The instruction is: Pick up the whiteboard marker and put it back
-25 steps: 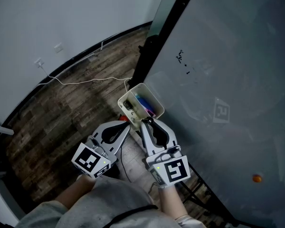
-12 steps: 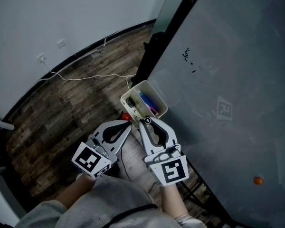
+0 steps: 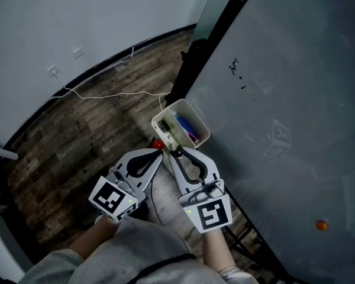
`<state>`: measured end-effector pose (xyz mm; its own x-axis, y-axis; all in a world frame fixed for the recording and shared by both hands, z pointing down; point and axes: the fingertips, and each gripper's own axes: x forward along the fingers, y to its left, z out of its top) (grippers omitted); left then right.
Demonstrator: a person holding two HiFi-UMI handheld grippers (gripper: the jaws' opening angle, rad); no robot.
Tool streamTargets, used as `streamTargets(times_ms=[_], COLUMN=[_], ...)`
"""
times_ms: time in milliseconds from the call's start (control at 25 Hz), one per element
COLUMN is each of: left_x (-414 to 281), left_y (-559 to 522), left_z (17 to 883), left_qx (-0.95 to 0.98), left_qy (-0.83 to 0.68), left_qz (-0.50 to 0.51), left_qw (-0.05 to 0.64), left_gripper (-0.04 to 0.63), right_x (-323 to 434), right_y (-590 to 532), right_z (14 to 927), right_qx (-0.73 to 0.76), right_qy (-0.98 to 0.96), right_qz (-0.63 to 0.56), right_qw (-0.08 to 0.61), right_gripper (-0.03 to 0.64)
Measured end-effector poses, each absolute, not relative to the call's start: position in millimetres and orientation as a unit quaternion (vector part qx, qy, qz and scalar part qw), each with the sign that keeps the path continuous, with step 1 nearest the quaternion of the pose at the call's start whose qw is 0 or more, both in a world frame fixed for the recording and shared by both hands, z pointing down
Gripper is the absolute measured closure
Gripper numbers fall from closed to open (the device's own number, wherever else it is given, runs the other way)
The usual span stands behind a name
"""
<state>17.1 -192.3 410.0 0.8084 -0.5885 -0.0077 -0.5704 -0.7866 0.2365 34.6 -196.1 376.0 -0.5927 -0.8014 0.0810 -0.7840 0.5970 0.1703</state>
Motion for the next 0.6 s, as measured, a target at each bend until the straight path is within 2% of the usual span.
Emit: streamTargets(times_ms=[600], left_x=[15.2], left_y=[-190.3], left_z=[411.5], left_qx=[0.94], left_qy=[-0.317], left_qz=[-0.039], left_qw=[0.117], left_gripper=[0.58], right_x=[37.4], right_y=[-188.3], right_z=[378.8], right_qx=[0.428], right_qy=[-0.899], right_qz=[-0.055], right_qw=[0.077], right_gripper=[0.54])
